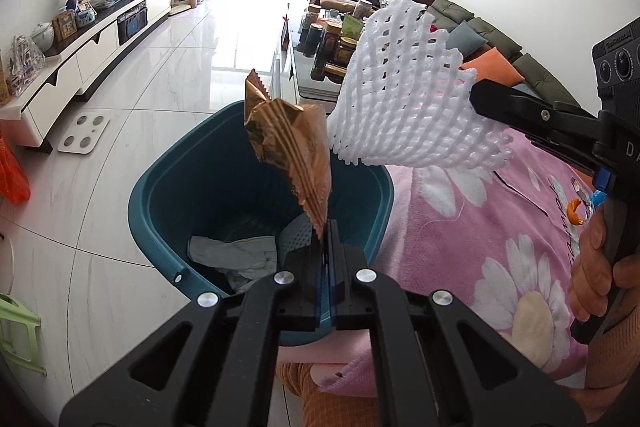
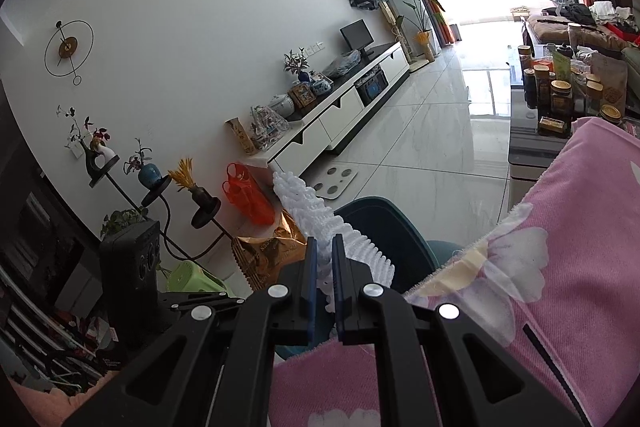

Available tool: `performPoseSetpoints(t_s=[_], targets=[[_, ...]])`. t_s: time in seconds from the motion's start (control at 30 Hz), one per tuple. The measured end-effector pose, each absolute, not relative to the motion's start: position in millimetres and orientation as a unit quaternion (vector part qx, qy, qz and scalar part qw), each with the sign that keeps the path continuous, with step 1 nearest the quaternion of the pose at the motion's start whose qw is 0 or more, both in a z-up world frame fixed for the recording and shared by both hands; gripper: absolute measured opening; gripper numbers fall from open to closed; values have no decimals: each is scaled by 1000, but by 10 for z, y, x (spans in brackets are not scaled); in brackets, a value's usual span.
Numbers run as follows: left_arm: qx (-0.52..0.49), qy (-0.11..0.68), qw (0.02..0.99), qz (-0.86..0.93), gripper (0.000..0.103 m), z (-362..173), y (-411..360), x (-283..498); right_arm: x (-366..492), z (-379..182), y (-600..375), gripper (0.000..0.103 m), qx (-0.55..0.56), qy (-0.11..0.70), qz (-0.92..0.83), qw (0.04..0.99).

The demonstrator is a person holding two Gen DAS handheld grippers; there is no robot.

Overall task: Collect trash
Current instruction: 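Open left tool to drop the snack bag while right tool releases the foam net into the bin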

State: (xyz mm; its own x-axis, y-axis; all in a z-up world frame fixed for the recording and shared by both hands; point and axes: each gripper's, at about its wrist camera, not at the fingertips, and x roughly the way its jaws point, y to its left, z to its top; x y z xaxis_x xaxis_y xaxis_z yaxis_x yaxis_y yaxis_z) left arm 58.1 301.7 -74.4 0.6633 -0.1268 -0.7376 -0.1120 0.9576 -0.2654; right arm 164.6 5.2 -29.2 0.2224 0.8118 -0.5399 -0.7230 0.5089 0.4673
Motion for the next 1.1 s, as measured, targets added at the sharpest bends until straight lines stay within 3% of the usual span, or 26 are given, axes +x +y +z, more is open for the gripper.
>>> performPoseSetpoints(t_s=[0.53,0.7,0.8,1.1], targets=[[-168,444,880,12,5,-1103,3145,850,1844,-623,462,10,39,445,462,766],[-184,451,873,21,15,-1216,3207,947,1868,-688,476,15,40,456,453,765],[-194,449,872,25,17,-1255,3231,965,1872,-701,448,24,43,457,450,766],[-183,420,889,25,28,-1043,3112,851,1805,-616,300,28,50,447,451,771]])
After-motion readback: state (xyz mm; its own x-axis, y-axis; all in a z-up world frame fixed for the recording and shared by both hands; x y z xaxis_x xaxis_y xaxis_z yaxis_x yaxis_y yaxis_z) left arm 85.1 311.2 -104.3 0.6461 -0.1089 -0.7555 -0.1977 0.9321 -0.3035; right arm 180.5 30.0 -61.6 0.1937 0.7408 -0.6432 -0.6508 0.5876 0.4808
